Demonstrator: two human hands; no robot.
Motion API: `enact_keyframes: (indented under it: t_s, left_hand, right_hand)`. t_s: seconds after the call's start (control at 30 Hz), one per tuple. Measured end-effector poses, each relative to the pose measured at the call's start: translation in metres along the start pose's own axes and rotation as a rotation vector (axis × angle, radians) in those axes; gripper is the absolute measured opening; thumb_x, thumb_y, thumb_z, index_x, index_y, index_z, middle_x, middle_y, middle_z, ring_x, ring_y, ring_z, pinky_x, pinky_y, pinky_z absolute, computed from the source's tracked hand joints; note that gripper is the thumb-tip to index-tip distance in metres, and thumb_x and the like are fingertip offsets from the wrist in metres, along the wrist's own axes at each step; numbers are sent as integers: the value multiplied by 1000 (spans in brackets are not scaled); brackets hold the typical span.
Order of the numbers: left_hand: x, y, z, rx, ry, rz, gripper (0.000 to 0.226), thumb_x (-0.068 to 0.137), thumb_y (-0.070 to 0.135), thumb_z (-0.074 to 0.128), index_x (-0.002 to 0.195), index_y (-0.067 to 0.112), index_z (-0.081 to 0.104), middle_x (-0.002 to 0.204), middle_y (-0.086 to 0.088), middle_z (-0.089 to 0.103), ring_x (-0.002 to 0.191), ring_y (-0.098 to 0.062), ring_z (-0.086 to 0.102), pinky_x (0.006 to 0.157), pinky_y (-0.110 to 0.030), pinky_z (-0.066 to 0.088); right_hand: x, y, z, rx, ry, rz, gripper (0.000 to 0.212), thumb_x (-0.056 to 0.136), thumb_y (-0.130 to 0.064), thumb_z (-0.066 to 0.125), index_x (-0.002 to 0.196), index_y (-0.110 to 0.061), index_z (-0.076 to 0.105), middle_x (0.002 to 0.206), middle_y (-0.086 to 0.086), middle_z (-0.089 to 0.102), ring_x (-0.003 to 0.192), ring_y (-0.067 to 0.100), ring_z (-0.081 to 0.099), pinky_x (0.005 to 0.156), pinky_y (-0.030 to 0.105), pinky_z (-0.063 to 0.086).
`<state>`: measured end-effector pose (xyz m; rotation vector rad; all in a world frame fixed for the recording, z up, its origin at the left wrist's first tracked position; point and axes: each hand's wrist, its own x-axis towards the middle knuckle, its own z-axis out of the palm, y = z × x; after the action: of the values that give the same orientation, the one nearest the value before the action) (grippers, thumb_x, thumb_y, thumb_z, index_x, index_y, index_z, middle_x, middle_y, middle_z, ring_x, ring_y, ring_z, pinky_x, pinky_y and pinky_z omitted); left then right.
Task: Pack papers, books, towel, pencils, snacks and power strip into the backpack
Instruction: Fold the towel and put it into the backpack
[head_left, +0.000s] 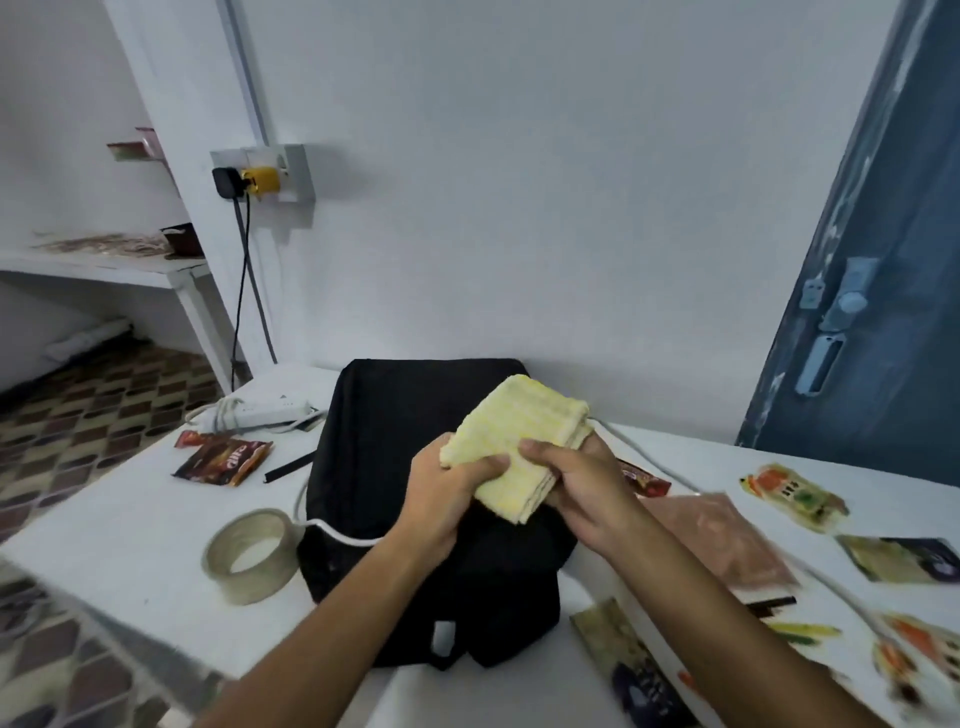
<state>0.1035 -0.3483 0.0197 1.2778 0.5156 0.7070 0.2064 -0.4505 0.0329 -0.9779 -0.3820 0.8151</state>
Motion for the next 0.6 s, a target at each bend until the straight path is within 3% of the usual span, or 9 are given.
enact_keyframes:
  t_s: [0.1,0.2,0.27,0.33,0.5,0.6]
  left_hand:
    - [-8,-3,-36,335,-203,69,50,61,34,84,91,3,58,83,-5,67,81,-19,64,76,-32,51]
    - [-4,-16,-74,739,-325,176,30,68,47,73,84,26,60,88,2,69,85,-12,63,81,-32,52]
    - [1,-29,-96,1285,-398,213,31,71,54,65,94,33,61,110,7,62,107,-12,52,95,-40,44]
    - [2,-39,-107,1573,-498,100,41,79,53,65,114,32,61,139,4,44,132,-17,31,109,-46,27]
    - [8,-41,-118,1522,-684,80,59,72,63,69,125,39,58,153,1,24,143,-16,9,116,-54,8]
    - [16,-40,-123,1565,-777,93,50,77,61,65,122,39,62,156,-2,22,145,-19,8,116,-55,12]
  right_hand:
    - [2,16,-7,-73,112,-72,41,81,13,61,115,-9,58,109,9,70,100,23,68,81,39,56]
    - [5,20,-13,-80,128,-106,45,81,13,61,119,-8,55,112,7,69,102,23,67,82,39,55]
    - [6,21,-14,-59,113,-103,48,81,14,61,123,-6,52,116,9,67,105,24,66,83,41,55]
    - [7,22,-12,-36,97,-98,50,81,15,60,126,-6,50,119,11,65,107,25,65,84,42,55]
    - [7,28,-2,8,78,-81,49,82,14,59,125,-8,52,119,10,66,107,25,66,85,43,55]
    - [7,29,5,28,98,-80,49,81,12,60,126,-8,52,119,11,66,107,26,66,82,41,56]
